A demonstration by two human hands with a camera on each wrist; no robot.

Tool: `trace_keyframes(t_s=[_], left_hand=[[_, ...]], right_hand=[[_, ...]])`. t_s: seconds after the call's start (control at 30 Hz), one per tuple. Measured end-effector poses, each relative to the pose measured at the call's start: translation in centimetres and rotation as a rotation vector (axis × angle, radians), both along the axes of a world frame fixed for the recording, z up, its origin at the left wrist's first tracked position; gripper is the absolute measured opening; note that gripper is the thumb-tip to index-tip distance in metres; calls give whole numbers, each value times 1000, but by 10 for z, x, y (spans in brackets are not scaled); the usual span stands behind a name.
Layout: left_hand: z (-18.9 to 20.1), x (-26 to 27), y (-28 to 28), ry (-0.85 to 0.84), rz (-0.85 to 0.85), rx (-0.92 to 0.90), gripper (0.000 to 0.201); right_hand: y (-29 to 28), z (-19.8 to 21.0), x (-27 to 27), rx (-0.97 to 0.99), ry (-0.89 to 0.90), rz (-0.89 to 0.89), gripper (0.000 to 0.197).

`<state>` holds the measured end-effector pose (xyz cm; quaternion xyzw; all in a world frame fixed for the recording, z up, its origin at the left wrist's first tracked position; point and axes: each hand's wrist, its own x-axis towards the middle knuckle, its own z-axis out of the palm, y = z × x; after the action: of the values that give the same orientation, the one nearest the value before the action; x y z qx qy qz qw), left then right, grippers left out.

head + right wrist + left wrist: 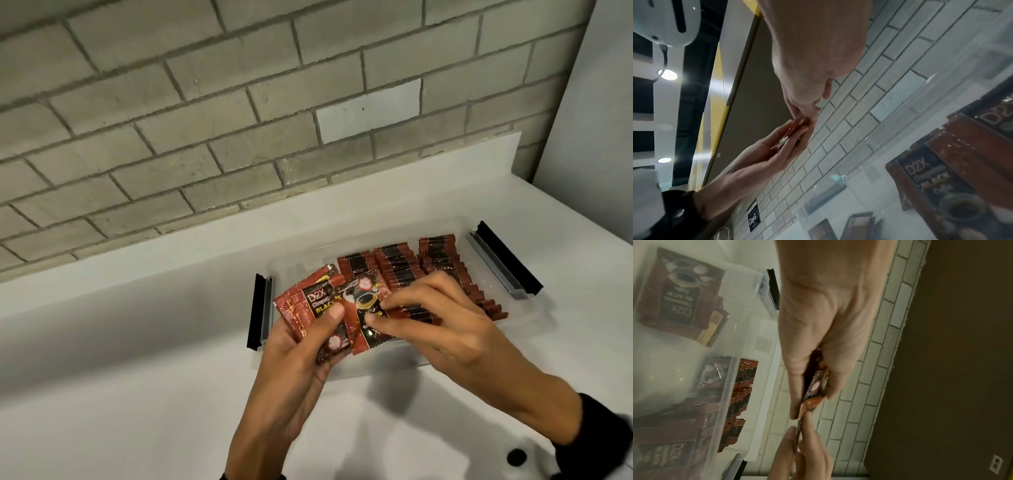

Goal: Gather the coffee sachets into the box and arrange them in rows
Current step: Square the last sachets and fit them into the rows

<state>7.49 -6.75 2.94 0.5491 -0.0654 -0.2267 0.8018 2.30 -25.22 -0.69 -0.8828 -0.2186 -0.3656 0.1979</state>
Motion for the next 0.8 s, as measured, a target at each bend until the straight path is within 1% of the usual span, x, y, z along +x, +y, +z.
trace_keyframes(t_s=[0.07, 0.1, 0.17, 0.2, 0.27, 0.3, 0.33, 0.37, 0.4, 0.43, 0.47, 0.53, 0.63, 0.7, 0.77, 0.8], left_hand=[[-2, -1, -1, -23, 26, 0, 27], [-3, 0, -1, -31, 47, 0, 28], [-5, 0, -2, -37, 96, -1, 31], [-5, 0, -3, -37, 117, -10, 32], [-7, -2, -6, -37, 151, -44, 30], [-7, -3, -7, -36, 162, -61, 28], [-7, -4, -9, -37, 171, -72, 27], [-8, -5, -11, -42, 180, -81, 27], [-8, -6, -13, -48, 188, -88, 26], [-9, -7, -15, -55, 196, -93, 26], [-8, -8, -17, -59, 202, -93, 25], [-9, -8, -21, -66, 204, -81, 28], [-10, -11, -27, -59, 156, -79, 30], [-8, -15, -29, -59, 92, -49, 28], [-7, -15, -28, -60, 62, -5, 27], [-8, -14, -26, -61, 67, 11, 29]], right_hand=[[1, -2, -2, 31, 58, 32, 33], [2, -1, -3, 92, 114, 60, 39], [2, 1, -5, 284, 272, 124, 44], [2, 3, -5, 394, 367, 155, 41], [3, 6, -6, 626, 527, 203, 28], [4, 8, -5, 752, 611, 226, 35], [5, 8, -3, 860, 696, 241, 48], [5, 7, -1, 937, 778, 247, 61], [6, 7, 1, 1005, 835, 258, 67], [8, 9, 2, 1068, 855, 276, 65], [10, 11, 2, 1123, 839, 286, 58], [9, 16, 4, 1208, 748, 263, 45], [-2, 16, 9, 1312, 621, 219, 42], [-6, 18, 14, 1335, 597, 242, 39], [-8, 24, 19, 1423, 584, 302, 26], [-11, 30, 20, 1446, 596, 331, 23]])
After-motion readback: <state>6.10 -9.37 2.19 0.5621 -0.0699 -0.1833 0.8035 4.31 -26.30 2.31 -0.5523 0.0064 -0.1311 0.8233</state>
